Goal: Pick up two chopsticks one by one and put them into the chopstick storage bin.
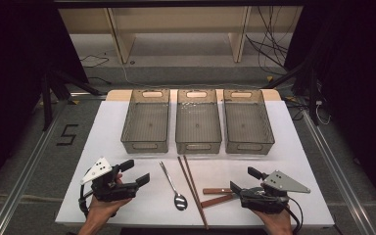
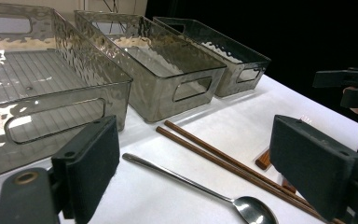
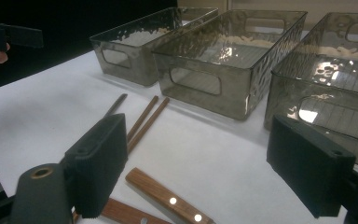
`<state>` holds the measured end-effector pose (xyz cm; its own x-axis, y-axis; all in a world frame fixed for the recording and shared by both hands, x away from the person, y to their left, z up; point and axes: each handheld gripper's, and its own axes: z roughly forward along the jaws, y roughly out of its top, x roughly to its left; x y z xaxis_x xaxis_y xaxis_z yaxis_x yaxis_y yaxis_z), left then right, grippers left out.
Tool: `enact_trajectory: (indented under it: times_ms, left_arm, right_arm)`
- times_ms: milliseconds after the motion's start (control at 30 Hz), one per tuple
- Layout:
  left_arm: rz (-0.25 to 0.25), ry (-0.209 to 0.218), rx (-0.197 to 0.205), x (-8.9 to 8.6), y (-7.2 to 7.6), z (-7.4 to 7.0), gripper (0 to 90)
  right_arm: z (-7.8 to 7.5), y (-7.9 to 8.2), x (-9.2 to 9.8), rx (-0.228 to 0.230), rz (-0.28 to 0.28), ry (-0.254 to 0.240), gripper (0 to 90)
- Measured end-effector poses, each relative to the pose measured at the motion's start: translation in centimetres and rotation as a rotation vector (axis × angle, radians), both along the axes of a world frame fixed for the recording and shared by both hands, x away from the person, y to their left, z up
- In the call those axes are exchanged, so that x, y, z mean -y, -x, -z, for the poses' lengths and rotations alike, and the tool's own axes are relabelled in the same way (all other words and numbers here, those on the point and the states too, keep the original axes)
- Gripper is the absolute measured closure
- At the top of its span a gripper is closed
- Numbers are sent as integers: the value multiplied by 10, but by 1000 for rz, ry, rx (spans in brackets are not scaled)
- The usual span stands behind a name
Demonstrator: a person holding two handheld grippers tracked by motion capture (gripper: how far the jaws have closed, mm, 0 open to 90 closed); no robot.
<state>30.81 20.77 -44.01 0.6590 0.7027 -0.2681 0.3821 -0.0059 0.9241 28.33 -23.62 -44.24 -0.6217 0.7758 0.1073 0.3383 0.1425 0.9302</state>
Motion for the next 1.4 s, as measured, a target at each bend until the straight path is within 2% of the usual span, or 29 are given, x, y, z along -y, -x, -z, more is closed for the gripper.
enact_trajectory:
  times_ms: [200,600,733,800,833,867,900,1000,1133,1400]
  left_arm:
    - [-2,1,1,0,0,0,155]
    - [-3,0,2,0,0,0,154]
    - [-4,1,1,0,0,0,154]
    - [-5,1,2,0,0,0,155]
    - [-5,1,2,0,0,0,155]
    - [-4,1,2,0,0,0,155]
    - [-4,1,1,0,0,0,154]
    - [-5,2,1,0,0,0,155]
    - [-6,3,2,0,0,0,155]
    - [-8,6,4,-1,0,0,155]
  right_arm:
    - [-1,-1,0,-6,2,0,214]
    - [-6,-5,-4,-57,12,25,224]
    - [-11,-7,-8,-94,7,35,240]
    - [-14,-10,-11,-131,17,48,253]
    - [-17,-13,-16,-157,16,73,257]
    - [-17,-13,-16,-157,16,73,257]
    - [-19,-15,-18,-169,16,96,260]
    - [-21,-21,-29,-218,14,135,266]
    - [-25,-27,-45,-243,-2,196,275]
    - [-28,-42,-71,-308,-36,279,308]
